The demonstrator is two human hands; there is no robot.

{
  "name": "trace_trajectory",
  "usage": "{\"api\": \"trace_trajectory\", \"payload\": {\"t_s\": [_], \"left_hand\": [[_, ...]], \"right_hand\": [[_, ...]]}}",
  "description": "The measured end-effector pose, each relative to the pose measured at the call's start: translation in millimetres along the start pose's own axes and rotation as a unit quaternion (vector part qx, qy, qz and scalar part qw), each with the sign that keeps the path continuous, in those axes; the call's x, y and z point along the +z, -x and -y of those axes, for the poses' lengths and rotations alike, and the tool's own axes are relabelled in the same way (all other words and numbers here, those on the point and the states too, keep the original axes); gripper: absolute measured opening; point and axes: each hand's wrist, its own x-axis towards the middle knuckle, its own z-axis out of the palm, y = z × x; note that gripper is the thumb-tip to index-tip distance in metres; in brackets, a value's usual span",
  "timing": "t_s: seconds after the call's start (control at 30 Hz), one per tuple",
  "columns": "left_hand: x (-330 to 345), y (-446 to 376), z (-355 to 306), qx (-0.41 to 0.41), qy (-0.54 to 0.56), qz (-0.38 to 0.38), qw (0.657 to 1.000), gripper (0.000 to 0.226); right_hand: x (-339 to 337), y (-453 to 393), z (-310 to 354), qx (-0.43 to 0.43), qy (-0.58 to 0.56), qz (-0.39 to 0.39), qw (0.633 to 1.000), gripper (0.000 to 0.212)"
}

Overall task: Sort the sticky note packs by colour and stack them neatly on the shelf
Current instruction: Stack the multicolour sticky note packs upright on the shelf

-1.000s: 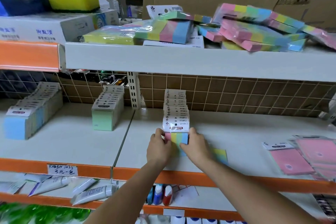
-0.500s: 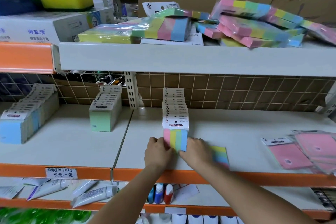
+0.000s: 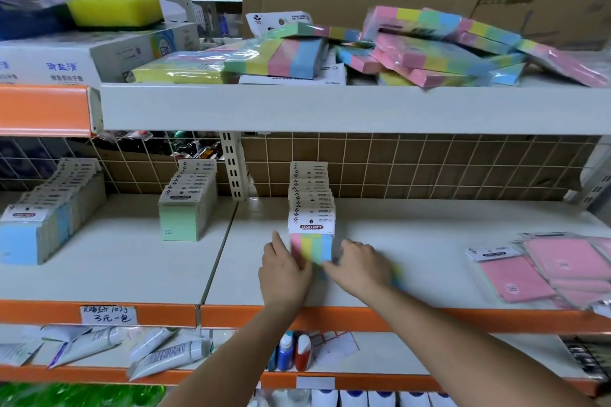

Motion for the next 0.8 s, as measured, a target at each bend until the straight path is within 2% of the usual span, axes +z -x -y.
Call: {"api": "trace_trajectory", "payload": {"t_s": [0.07,0.2,0.23,0.33,0.4,0.47,0.57,0.73,0.8], "left_hand": [[-1.5,2.8,-8.8,0.015,-0.003,-0.051,0.999,0.071],[-0.5,9.8,-29.9,0.099,0.022,-0.117,0.988,0.036],[1.2,12.5,-34.9,0.112,0.028,-0.099,0.988,0.030],[13.6,18.9,-49.1,0.116,0.047,0.024,0.992,0.020],[26.0,24.0,-57.3,0.077,0.050,0.122,0.988,0.023],[38.4,30.1,-64.0,0.027,0.061,0.190,0.980,0.024],[51.8,34.4,-70.2,-0.034,0.084,0.222,0.971,0.010],[59.3,31.9,-75.2,-0.088,0.155,0.263,0.948,0.020],[59.7,30.1,-73.6,-0.093,0.165,0.264,0.946,0.012]], "right_hand": [[-8.3,-0.6,-8.4,0.004,0.004,-0.018,1.000,0.044],[-16.3,-4.5,-33.9,0.039,0.018,-0.018,0.999,0.037],[-18.2,-4.6,-41.3,0.055,0.019,-0.014,0.998,0.036],[-23.8,-2.4,-62.2,0.117,0.017,0.008,0.993,0.037],[-24.5,-0.1,-73.6,0.162,0.007,0.036,0.986,0.039],[-23.0,1.7,-81.6,0.201,-0.023,0.068,0.977,0.041],[-18.1,1.7,-86.5,0.225,-0.075,0.101,0.966,0.043],[-12.8,-1.5,-81.1,0.239,-0.114,0.119,0.957,0.049],[-11.2,-2.9,-80.4,0.248,-0.131,0.125,0.952,0.053]]}}
